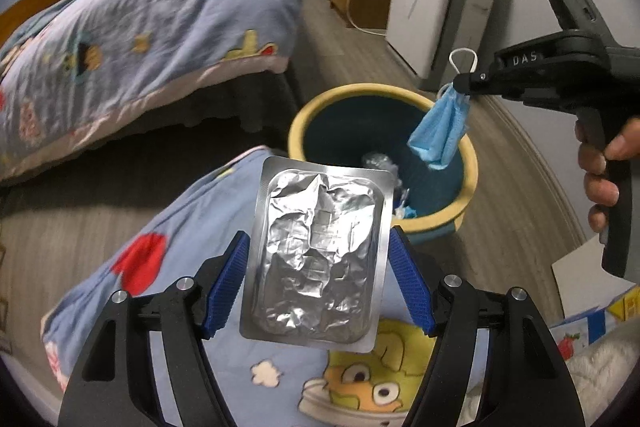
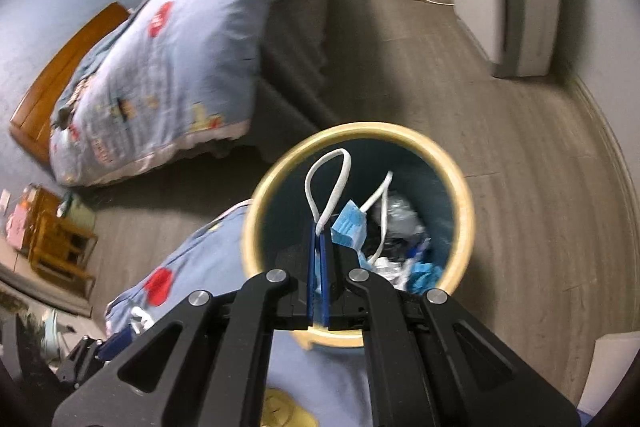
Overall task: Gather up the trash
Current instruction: 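Carry both items over the bin and open both tools to drop them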
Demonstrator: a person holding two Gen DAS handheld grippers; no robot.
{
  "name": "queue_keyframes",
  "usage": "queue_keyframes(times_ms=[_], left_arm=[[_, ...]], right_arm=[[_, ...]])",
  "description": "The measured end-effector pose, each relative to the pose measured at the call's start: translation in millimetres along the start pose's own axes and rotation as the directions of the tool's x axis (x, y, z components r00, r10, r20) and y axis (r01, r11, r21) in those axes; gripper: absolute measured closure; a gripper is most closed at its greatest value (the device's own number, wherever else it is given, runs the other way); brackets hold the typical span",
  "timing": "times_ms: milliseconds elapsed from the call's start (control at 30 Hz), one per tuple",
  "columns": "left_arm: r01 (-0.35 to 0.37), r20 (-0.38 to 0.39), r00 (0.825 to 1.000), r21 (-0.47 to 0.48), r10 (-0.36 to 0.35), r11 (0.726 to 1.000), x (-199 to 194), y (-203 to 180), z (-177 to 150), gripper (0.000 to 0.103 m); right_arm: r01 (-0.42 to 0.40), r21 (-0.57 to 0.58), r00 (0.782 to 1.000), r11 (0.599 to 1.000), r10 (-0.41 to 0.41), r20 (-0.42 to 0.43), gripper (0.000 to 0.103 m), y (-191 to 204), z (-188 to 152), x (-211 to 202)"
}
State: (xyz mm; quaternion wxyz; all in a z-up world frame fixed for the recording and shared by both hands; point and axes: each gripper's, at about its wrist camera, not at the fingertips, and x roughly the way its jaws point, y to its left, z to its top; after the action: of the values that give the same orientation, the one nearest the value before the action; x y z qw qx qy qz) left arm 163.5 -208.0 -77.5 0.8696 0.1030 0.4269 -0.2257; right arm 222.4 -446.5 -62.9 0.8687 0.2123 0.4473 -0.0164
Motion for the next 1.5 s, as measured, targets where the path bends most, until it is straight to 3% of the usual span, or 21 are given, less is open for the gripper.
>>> queue_keyframes(times_ms=[200, 433, 633, 867, 1133, 1167, 1233, 1267, 1300, 1500], left_arm=[[0.035, -0.012, 0.999, 0.012, -0.035, 0.999, 33.5, -10.5, 21.0, 0.032], [0.028, -0.009, 1.0, 0.062, -0.028, 0.998, 72.6, -28.9, 50.7, 0.032], [0.041, 0.016, 0.999, 0.059, -0.042, 0.997, 95.7, -41.0, 67.4, 0.032], [0.03, 0.017, 0.999, 0.056, -0.031, 0.998, 114.5, -46.5, 70.7, 0.032], [0.024, 0.008, 1.0, 0.034, -0.024, 0.999, 114.8, -30.5, 62.3, 0.023], [0.022, 0.007, 1.0, 0.028, -0.022, 0.999, 113.2, -27.9, 61.2, 0.023], [0.018, 0.009, 1.0, 0.022, -0.018, 1.0, 109.6, -23.6, 59.0, 0.023], [0.016, 0.011, 1.0, 0.021, -0.016, 1.0, 107.4, -22.6, 57.2, 0.023], [0.015, 0.012, 1.0, 0.021, -0.015, 1.0, 105.6, -21.2, 56.0, 0.023], [0.016, 0.019, 1.0, 0.001, -0.016, 1.0, 83.6, -11.0, 38.5, 0.022]], right_arm=[[0.033, 0.017, 0.999, 0.999, -0.033, 0.008, 0.101, -24.3, 5.5, 9.4], [0.049, 0.058, 0.999, 0.997, -0.05, 0.002, 0.101, -40.0, 10.1, 21.8], [0.049, 0.16, 0.999, 0.986, -0.047, -0.015, 0.101, -53.6, 10.1, 32.4], [0.014, 0.175, 1.0, 0.984, -0.013, -0.006, 0.101, -54.5, 12.8, 39.1], [-0.037, 0.139, 0.999, 0.99, 0.037, -0.001, 0.1, -42.3, 15.3, 46.1], [-0.044, 0.121, 0.999, 0.992, 0.045, -0.006, 0.099, -38.4, 15.4, 46.9], [-0.042, 0.106, 0.999, 0.993, 0.043, -0.009, 0.087, -34.6, 15.5, 47.6], [-0.042, 0.1, 0.999, 0.994, 0.043, -0.009, 0.068, -33.0, 15.0, 47.5], [-0.043, 0.096, 0.999, 0.994, 0.044, -0.007, 0.061, -32.0, 14.4, 47.1], [-0.025, 0.062, 0.999, 0.998, 0.027, -0.025, 0.061, -27.0, 9.7, 42.1]])
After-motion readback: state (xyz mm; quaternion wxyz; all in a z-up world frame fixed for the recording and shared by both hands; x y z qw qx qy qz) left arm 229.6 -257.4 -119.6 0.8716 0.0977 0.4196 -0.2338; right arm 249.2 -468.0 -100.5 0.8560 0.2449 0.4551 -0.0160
